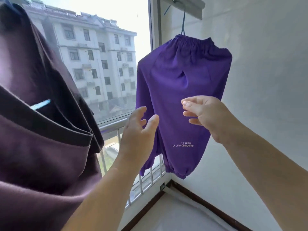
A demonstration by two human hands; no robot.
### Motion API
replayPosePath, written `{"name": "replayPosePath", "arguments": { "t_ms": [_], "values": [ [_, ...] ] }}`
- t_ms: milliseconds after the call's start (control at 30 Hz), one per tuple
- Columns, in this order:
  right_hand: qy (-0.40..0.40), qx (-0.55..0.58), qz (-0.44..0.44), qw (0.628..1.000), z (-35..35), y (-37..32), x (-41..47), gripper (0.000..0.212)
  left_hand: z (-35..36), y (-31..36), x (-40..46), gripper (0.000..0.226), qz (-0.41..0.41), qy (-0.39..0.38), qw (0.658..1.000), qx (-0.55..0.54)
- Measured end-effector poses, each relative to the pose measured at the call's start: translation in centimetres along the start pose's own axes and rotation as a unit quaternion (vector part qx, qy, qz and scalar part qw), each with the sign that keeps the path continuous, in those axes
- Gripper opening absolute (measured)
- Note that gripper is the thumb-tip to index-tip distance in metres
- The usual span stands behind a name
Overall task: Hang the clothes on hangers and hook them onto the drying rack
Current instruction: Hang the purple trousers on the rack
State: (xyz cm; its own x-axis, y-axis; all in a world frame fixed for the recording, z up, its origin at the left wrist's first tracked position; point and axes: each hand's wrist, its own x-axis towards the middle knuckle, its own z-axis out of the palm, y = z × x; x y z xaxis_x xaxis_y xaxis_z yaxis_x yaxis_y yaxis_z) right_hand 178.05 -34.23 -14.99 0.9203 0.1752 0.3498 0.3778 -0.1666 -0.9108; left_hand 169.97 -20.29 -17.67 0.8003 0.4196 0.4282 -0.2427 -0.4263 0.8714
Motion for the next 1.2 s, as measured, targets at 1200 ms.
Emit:
{"name": "replayPosePath", "arguments": {
  "t_ms": [1200],
  "values": [
    [-0.037,-0.212,-0.298,0.930,-4.3,-9.2,25.8,0.041,4.4,12.2,28.5,0.044,-0.008,-0.334,0.942,-0.033]
  ]
}}
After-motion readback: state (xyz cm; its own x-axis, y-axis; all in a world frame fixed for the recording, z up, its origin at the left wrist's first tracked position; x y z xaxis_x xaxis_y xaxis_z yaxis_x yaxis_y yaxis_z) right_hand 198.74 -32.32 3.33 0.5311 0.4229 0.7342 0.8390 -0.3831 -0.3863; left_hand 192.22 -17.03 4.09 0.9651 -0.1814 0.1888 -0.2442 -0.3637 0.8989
